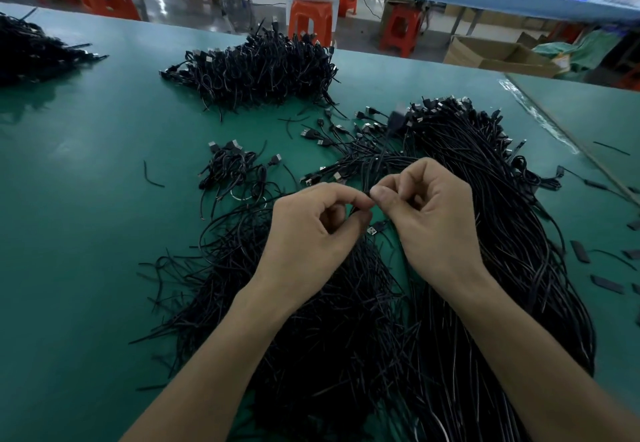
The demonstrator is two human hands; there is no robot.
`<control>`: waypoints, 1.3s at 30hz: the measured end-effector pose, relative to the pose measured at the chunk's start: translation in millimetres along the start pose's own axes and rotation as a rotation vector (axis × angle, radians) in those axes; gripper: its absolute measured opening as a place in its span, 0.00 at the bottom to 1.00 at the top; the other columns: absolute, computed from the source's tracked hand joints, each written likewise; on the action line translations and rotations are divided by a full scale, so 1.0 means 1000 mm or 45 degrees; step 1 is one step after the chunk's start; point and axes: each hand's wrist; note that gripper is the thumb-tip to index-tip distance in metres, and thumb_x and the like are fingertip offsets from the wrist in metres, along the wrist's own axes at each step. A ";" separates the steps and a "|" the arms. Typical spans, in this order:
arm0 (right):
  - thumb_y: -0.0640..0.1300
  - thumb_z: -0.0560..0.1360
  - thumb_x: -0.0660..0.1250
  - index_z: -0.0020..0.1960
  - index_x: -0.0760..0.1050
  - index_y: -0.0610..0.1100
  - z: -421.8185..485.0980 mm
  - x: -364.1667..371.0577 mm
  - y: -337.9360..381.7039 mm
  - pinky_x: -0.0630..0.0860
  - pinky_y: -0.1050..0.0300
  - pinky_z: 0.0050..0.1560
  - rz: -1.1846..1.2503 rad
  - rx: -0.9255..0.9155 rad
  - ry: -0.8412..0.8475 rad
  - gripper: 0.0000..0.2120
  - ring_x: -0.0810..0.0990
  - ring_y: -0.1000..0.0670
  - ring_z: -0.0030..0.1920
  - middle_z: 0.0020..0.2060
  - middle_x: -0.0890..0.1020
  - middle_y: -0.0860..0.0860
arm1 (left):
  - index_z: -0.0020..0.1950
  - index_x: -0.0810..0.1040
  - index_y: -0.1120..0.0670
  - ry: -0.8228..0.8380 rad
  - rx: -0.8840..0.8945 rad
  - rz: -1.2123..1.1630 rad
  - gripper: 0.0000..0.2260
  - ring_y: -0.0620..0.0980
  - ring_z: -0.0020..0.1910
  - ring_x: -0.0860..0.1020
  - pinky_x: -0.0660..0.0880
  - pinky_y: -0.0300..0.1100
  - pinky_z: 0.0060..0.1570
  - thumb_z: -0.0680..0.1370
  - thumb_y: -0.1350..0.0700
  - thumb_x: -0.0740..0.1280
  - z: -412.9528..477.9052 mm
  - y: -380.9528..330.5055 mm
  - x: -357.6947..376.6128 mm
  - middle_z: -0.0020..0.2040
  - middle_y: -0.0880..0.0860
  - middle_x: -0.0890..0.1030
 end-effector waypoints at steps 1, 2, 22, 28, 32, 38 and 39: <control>0.35 0.74 0.73 0.35 0.67 0.53 -0.001 0.001 0.000 0.78 0.63 0.43 -0.007 -0.013 -0.019 0.20 0.83 0.54 0.41 0.36 0.81 0.57 | 0.48 0.85 0.52 -0.003 -0.006 0.014 0.06 0.42 0.27 0.68 0.63 0.28 0.31 0.75 0.62 0.75 0.000 0.002 0.000 0.29 0.44 0.70; 0.35 0.74 0.73 0.36 0.67 0.53 -0.002 0.002 0.000 0.77 0.63 0.44 -0.012 -0.022 -0.034 0.20 0.83 0.54 0.42 0.36 0.81 0.57 | 0.48 0.85 0.52 -0.008 -0.017 0.026 0.06 0.42 0.25 0.67 0.62 0.28 0.30 0.75 0.62 0.75 0.001 0.002 0.000 0.27 0.44 0.71; 0.27 0.73 0.68 0.35 0.68 0.50 -0.006 0.008 0.002 0.78 0.64 0.47 -0.009 -0.110 0.181 0.21 0.83 0.59 0.46 0.37 0.81 0.59 | 0.59 0.83 0.41 0.306 -0.385 -0.348 0.11 0.52 0.40 0.76 0.74 0.46 0.47 0.76 0.47 0.70 0.009 0.005 -0.018 0.46 0.59 0.85; 0.35 0.75 0.73 0.36 0.69 0.47 0.000 0.004 0.004 0.82 0.49 0.47 0.119 0.045 0.154 0.16 0.85 0.47 0.46 0.39 0.84 0.44 | 0.59 0.83 0.47 0.125 -0.062 -0.016 0.12 0.39 0.42 0.73 0.70 0.30 0.42 0.77 0.55 0.73 0.008 0.008 -0.018 0.46 0.43 0.76; 0.45 0.69 0.73 0.36 0.67 0.45 0.002 0.002 0.013 0.79 0.61 0.43 0.385 0.230 0.197 0.14 0.81 0.53 0.39 0.33 0.82 0.52 | 0.60 0.83 0.54 0.026 0.216 0.183 0.13 0.36 0.41 0.73 0.68 0.26 0.41 0.76 0.60 0.73 0.006 0.006 -0.015 0.44 0.41 0.75; 0.43 0.63 0.74 0.38 0.66 0.44 0.004 -0.010 0.012 0.73 0.64 0.33 0.790 0.536 0.391 0.15 0.77 0.56 0.32 0.30 0.80 0.51 | 0.63 0.81 0.54 0.095 0.412 0.232 0.14 0.42 0.48 0.82 0.79 0.37 0.48 0.78 0.63 0.70 0.003 0.012 -0.019 0.52 0.50 0.85; 0.42 0.64 0.73 0.39 0.68 0.43 0.005 -0.011 0.010 0.75 0.64 0.33 0.770 0.546 0.394 0.14 0.79 0.56 0.32 0.30 0.81 0.51 | 0.63 0.80 0.53 0.105 0.420 0.269 0.15 0.45 0.47 0.83 0.79 0.39 0.47 0.78 0.65 0.70 0.004 0.013 -0.019 0.51 0.51 0.85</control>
Point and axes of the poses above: each hand's wrist, its own z-axis towards the middle knuckle, its own x-axis out of the palm, y = z × x
